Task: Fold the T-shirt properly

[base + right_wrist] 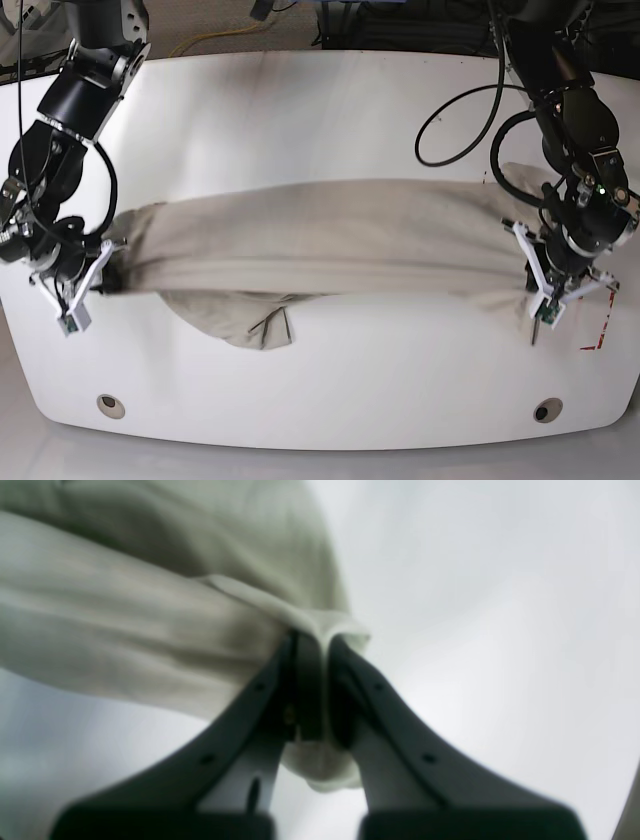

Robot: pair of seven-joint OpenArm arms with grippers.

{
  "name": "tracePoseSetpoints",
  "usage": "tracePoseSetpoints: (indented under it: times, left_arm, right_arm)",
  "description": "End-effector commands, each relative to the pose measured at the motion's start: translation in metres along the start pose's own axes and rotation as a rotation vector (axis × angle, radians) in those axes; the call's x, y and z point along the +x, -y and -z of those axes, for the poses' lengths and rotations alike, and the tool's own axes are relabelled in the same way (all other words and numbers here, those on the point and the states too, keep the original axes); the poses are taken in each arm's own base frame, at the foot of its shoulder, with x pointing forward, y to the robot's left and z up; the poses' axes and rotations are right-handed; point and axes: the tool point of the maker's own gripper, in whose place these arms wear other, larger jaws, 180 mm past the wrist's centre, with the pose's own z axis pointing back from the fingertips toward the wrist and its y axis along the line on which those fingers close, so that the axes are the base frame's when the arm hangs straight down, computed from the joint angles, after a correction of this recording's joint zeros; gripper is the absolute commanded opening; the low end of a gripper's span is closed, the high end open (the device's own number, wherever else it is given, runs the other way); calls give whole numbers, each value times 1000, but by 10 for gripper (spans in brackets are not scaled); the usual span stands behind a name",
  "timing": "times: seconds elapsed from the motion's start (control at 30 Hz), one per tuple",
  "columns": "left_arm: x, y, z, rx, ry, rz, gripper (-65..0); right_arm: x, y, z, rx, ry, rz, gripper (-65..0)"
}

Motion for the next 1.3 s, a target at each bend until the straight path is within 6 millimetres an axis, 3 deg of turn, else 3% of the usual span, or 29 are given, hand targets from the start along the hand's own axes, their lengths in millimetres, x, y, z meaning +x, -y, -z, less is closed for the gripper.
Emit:
tracePoseSetpoints:
  times: [0.0, 0.13, 0.23, 0.3, 0.37, 0.5, 0.63, 0.73, 0.83, 0.97, 1.27]
  left_arm:
    - [35, -30, -11, 102, 75, 13, -650]
    - [83, -66, -29, 202, 175, 18, -650]
    - [119, -107, -58, 310, 255, 47, -650]
    - [138, -122, -73, 354, 290, 77, -650]
    - [165, -141, -97, 422, 333, 135, -650]
    - [202, -166, -136, 519, 410, 189, -650]
    - [221, -170, -154, 553, 449, 218, -650]
    - [222, -164, -150, 543, 443, 239, -650]
    - [205, -154, -130, 505, 393, 246, -650]
    - [173, -127, -107, 451, 327, 278, -650]
    - [63, -61, -41, 233, 66, 303, -650]
  right_arm:
    - [42, 23, -21, -83, 72, -63, -650]
    - [91, 38, -31, -98, 115, -114, -650]
    - [133, 54, -47, -112, 160, -135, -650]
    - [154, 59, -56, -114, 187, -144, -650]
    - [187, 65, -75, -144, 219, -185, -650]
    - [236, 62, -109, -181, 297, -256, -650]
    - [258, 56, -131, -171, 337, -295, -650]
    - [252, 52, -128, -141, 323, -302, -650]
    - [225, 54, -111, -96, 282, -274, -650]
    - [168, 55, -81, -7, 213, -192, -650]
    - [28, 52, -38, 84, 36, 15, -650]
